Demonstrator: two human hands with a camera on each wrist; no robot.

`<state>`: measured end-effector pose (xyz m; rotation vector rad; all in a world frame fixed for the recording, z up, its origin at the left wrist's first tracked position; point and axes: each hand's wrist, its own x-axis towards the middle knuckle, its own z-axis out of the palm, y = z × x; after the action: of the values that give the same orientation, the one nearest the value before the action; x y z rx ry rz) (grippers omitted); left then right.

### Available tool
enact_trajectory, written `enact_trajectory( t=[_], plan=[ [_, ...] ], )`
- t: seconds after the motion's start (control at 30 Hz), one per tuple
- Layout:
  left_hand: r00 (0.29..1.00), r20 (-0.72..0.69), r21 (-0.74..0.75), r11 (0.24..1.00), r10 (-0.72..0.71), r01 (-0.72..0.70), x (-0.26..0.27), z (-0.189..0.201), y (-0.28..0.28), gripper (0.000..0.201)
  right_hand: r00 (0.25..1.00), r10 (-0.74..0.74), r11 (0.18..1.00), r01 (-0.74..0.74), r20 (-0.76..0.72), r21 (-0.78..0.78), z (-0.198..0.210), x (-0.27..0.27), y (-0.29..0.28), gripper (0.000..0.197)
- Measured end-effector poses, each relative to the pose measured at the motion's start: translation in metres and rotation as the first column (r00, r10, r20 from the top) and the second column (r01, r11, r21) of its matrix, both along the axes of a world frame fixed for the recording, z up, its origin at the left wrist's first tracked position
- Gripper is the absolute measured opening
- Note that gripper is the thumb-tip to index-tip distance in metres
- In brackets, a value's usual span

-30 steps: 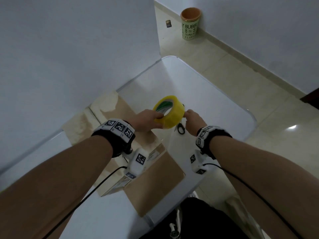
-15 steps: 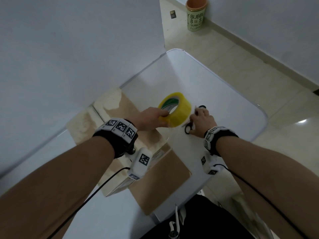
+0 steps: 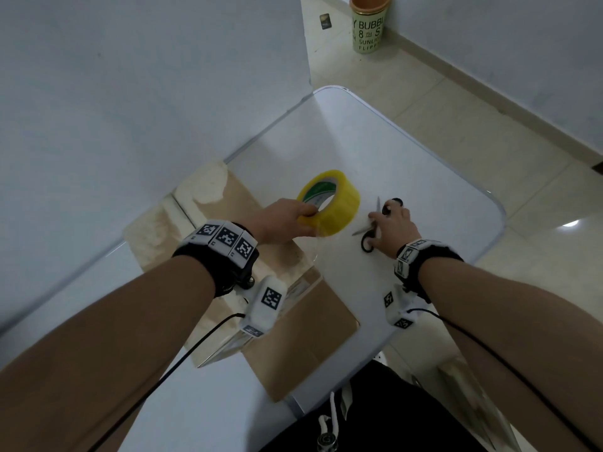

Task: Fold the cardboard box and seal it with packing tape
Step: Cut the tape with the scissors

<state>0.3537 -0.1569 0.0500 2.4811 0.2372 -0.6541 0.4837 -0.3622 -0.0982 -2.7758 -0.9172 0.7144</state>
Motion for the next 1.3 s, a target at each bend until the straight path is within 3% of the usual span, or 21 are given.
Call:
enact_trajectory(
  t=[0.17,0.27,0.5,0.6,0.73,0.83,0.93,1.07,1.17,1.3],
  plan=[
    [1.0,-0.011,-0.003,1.0,0.004,-0.004,0.0,0.001,0.0,0.022,0.999,0.019,0.992,-0.014,0.037,-0.127,0.005,-0.001,-0.018,0.067],
    [1.0,-0.011,-0.004,1.0,0.01,-0.01,-0.001,0.001,-0.001,0.016,0.992,0.017,0.99,0.001,0.123,-0.14,0.009,-0.003,-0.019,0.056],
    [1.0,-0.009,-0.009,1.0,0.026,-0.026,-0.002,0.003,-0.002,0.017,0.991,0.056,0.973,-0.027,0.122,-0.231,0.023,-0.006,-0.014,0.032],
    [1.0,-0.01,-0.001,1.0,0.022,-0.022,-0.002,0.003,-0.002,0.022,0.999,-0.041,0.986,0.036,-0.033,-0.161,0.03,-0.006,-0.013,0.032],
    [1.0,-0.018,-0.003,1.0,0.014,-0.014,-0.001,0.001,-0.002,0.018,0.955,-0.1,0.988,0.062,-0.28,-0.138,0.034,-0.016,-0.017,0.033],
    [1.0,-0.02,-0.005,1.0,-0.001,0.001,0.001,0.001,-0.001,0.013,0.858,-0.116,0.993,0.103,-0.5,-0.054,0.037,-0.026,-0.022,0.031],
    [1.0,-0.012,-0.006,1.0,-0.012,0.012,0.001,0.003,-0.003,0.01,0.624,-0.102,0.977,0.211,-0.775,0.041,0.049,-0.037,-0.026,0.022],
    [1.0,0.008,-0.02,1.0,-0.021,0.021,0.002,0.0,-0.006,0.012,0.488,-0.046,0.95,0.292,-0.872,0.114,0.064,-0.057,-0.031,0.019],
    [0.999,0.04,-0.012,1.0,-0.013,0.014,0.003,-0.001,-0.006,0.019,0.316,-0.007,0.936,0.335,-0.949,0.105,0.07,-0.07,-0.039,0.017],
    [0.999,0.032,0.026,1.0,0.005,-0.006,0.005,0.0,-0.006,0.028,0.308,0.022,0.952,0.283,-0.951,0.114,0.075,-0.078,-0.05,0.029]
  ],
)
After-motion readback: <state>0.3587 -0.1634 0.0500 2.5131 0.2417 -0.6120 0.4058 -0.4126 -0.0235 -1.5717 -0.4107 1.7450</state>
